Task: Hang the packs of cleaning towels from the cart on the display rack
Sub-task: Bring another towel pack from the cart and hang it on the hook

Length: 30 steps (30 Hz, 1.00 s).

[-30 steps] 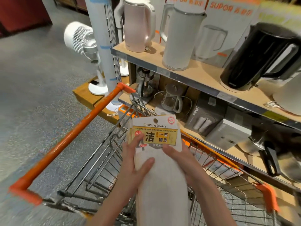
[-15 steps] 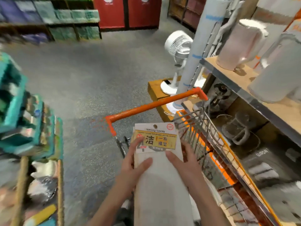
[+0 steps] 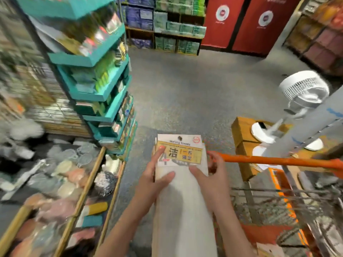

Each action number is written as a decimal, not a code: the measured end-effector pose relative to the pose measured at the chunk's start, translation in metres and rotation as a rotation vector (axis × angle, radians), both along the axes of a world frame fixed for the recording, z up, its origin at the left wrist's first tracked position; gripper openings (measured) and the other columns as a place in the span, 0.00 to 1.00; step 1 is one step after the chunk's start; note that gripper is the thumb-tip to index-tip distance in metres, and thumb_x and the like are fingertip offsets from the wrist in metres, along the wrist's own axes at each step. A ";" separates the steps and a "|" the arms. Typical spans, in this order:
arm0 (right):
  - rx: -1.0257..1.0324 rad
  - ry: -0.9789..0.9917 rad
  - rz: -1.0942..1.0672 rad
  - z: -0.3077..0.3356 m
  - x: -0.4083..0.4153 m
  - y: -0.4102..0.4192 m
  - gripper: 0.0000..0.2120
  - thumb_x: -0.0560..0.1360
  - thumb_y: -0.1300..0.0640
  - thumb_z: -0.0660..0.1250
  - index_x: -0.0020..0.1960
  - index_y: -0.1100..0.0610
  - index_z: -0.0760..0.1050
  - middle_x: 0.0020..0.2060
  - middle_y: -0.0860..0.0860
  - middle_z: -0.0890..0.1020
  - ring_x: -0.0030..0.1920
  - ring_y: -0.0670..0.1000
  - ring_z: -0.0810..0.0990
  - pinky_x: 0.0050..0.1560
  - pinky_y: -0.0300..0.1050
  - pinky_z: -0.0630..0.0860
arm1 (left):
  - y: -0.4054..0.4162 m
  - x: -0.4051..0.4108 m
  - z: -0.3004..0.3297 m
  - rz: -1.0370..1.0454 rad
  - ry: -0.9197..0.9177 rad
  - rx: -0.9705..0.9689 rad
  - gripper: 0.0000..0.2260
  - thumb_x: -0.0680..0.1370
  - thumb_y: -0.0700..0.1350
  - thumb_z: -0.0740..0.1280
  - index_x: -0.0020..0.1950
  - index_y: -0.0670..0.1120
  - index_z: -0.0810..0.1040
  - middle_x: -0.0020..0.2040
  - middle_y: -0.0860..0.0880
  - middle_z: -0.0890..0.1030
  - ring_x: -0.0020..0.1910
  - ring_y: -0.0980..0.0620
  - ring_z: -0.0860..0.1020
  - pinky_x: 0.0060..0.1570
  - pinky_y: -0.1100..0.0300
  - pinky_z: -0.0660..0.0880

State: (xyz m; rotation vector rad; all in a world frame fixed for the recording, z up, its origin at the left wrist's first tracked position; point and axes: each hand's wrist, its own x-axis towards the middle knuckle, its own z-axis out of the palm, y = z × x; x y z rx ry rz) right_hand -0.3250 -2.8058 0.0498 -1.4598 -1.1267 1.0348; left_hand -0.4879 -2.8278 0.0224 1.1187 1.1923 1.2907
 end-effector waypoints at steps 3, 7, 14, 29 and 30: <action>-0.013 0.041 0.075 0.005 -0.053 0.033 0.26 0.68 0.66 0.73 0.62 0.51 0.68 0.39 0.52 0.75 0.30 0.38 0.76 0.30 0.31 0.73 | 0.022 -0.051 0.001 0.015 -0.029 -0.002 0.33 0.67 0.55 0.72 0.70 0.67 0.66 0.65 0.73 0.71 0.65 0.67 0.72 0.56 0.73 0.70; 0.027 0.003 0.172 0.009 -0.122 0.072 0.24 0.69 0.67 0.72 0.60 0.51 0.69 0.35 0.49 0.71 0.27 0.34 0.74 0.27 0.26 0.68 | 0.048 -0.122 0.008 0.081 0.026 0.019 0.36 0.68 0.57 0.72 0.68 0.77 0.58 0.71 0.67 0.68 0.69 0.66 0.68 0.61 0.71 0.67; 0.046 -0.008 0.388 0.010 -0.225 0.120 0.24 0.71 0.68 0.70 0.59 0.47 0.69 0.34 0.52 0.71 0.28 0.36 0.72 0.30 0.27 0.68 | 0.066 -0.213 0.008 0.262 0.032 0.028 0.34 0.72 0.51 0.73 0.62 0.82 0.59 0.66 0.73 0.70 0.64 0.70 0.70 0.56 0.74 0.71; 0.039 0.030 1.022 0.001 -0.431 0.264 0.25 0.71 0.61 0.72 0.62 0.42 0.69 0.52 0.44 0.77 0.51 0.49 0.80 0.45 0.36 0.77 | 0.133 -0.361 -0.014 0.924 -0.153 -0.064 0.33 0.71 0.40 0.75 0.61 0.75 0.71 0.58 0.67 0.80 0.55 0.65 0.80 0.45 0.70 0.77; 0.045 0.024 1.050 0.002 -0.446 0.274 0.25 0.70 0.60 0.73 0.60 0.40 0.69 0.52 0.43 0.77 0.50 0.45 0.80 0.43 0.33 0.75 | 0.140 -0.368 -0.013 0.960 -0.159 -0.075 0.33 0.72 0.40 0.75 0.61 0.76 0.71 0.58 0.69 0.79 0.55 0.66 0.79 0.46 0.69 0.77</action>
